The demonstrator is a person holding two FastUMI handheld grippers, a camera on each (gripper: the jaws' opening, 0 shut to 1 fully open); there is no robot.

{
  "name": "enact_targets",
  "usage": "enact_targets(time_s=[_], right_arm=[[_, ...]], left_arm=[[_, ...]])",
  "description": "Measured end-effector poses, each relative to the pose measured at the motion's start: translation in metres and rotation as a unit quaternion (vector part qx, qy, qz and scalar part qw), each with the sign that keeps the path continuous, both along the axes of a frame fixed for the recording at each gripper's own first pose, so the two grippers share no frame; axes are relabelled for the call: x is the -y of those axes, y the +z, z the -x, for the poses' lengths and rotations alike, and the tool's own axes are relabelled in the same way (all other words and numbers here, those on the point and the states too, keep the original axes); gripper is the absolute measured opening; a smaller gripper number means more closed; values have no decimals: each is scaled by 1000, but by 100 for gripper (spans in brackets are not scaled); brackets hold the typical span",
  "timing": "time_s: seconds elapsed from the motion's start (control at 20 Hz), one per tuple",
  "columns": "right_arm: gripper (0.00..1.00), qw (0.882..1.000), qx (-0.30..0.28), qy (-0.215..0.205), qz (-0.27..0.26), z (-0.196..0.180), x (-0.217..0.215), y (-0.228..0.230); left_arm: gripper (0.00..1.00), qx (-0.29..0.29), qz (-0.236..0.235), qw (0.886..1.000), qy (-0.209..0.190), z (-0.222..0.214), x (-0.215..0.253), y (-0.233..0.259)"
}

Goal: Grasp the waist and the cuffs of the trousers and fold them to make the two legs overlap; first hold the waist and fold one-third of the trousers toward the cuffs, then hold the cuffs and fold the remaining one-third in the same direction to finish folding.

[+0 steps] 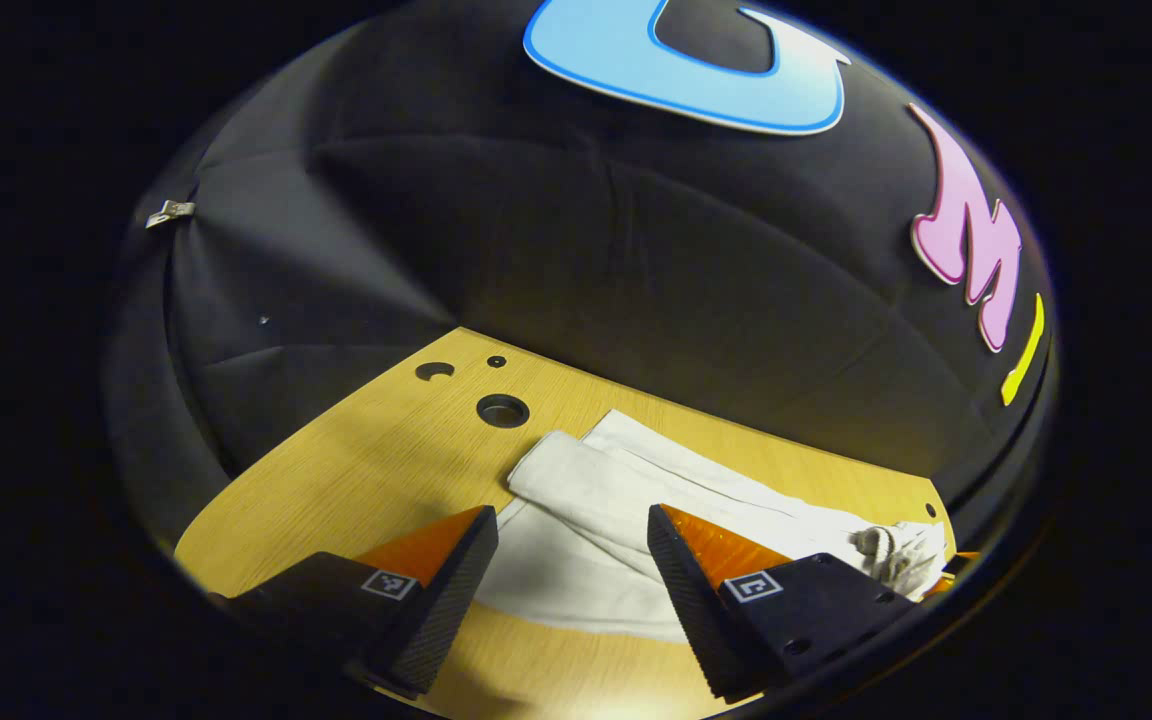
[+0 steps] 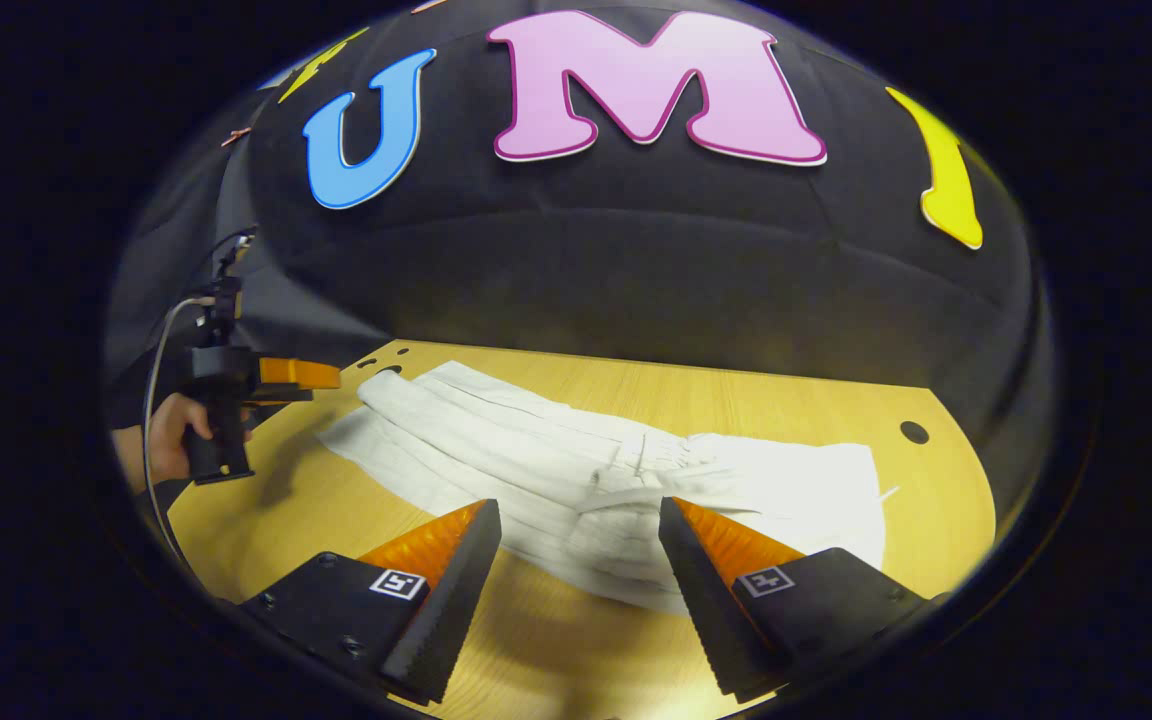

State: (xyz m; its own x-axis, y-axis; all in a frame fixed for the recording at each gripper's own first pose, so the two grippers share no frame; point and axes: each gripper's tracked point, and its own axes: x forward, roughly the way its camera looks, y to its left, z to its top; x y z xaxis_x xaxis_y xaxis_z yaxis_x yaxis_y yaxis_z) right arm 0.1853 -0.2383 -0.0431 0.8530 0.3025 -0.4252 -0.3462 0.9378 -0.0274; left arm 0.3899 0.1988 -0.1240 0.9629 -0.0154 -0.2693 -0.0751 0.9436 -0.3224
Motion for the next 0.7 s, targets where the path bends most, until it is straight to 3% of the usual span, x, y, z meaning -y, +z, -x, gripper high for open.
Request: enact_targets(time_s=[0.25, 0.35, 0.4, 0.5, 0.55, 0.6, 0.7], right_arm=[[97, 999, -10, -30, 30, 52, 46, 18], [97, 998, -25, -34, 39, 75, 56, 18], [97, 998, -33, -35, 45, 85, 59, 18], [97, 997, -44, -39, 47, 98, 62, 17], [97, 997, -52, -42, 43, 104, 63, 15], [97, 996, -61, -45, 37, 108, 62, 13], [97, 995, -78, -50, 24, 115, 60, 10]], left_arm=[[95, -32, -63, 998, 2, -53, -11, -33], [95, -43, -88, 995, -11, -63, -5, -43], [91, -48, -108, 993, -18, -70, -4, -48], [95, -68, -141, 987, -35, -74, 1, -59], [92, -57, -142, 988, -37, -78, 5, -55], [98, -65, -133, 988, -38, -79, 6, -57], [98, -70, -126, 989, -34, -79, 8, -58]])
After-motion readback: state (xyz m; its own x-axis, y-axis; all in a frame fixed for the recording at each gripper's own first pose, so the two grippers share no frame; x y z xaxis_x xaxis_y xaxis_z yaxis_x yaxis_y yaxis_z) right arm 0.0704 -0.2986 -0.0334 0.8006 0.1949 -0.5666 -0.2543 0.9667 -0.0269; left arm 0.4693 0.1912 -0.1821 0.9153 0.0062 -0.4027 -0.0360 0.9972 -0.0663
